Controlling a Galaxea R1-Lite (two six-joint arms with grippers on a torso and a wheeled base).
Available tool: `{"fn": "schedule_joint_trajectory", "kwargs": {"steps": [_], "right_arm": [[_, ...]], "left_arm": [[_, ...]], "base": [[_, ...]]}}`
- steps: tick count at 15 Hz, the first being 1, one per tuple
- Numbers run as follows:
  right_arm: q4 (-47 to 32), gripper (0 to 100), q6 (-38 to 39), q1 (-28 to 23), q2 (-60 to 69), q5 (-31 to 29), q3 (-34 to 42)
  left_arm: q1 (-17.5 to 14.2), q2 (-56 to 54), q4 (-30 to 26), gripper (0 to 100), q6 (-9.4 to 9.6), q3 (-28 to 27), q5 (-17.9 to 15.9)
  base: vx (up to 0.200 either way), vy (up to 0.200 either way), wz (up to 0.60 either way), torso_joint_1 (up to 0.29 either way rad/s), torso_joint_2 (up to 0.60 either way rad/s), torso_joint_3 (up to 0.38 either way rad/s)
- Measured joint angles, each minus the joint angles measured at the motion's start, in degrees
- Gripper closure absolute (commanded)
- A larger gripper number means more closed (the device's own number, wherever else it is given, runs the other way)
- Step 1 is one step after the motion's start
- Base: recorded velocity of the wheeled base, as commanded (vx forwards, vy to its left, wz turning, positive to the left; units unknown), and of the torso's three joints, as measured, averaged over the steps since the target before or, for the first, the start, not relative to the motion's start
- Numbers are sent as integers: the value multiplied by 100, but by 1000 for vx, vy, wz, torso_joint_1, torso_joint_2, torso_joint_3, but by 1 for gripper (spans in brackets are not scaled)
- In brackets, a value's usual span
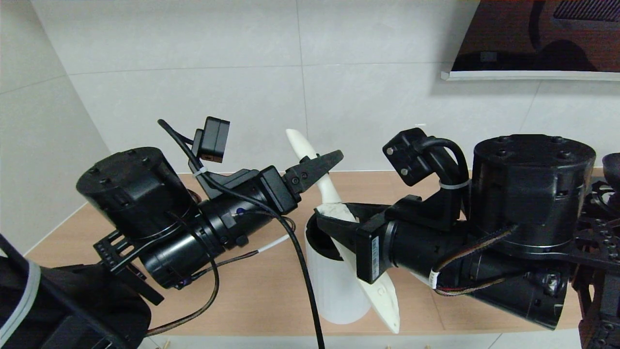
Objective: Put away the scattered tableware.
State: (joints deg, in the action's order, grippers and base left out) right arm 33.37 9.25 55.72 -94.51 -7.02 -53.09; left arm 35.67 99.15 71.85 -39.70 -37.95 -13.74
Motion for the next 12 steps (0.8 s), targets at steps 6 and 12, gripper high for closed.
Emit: {"fn": "schedule_joint_trajectory", "kwargs": {"steps": [6,12], "right_arm": [[0,100,-1,6,-9,0,11],[7,100,-12,6,-16,-9,48]], "left_arm": [[71,68,10,100,0,-5,63],[84,105,10,100,10,-2,44]], "base": [[0,0,0,0,0,0],[0,0,0,0,0,0]]}}
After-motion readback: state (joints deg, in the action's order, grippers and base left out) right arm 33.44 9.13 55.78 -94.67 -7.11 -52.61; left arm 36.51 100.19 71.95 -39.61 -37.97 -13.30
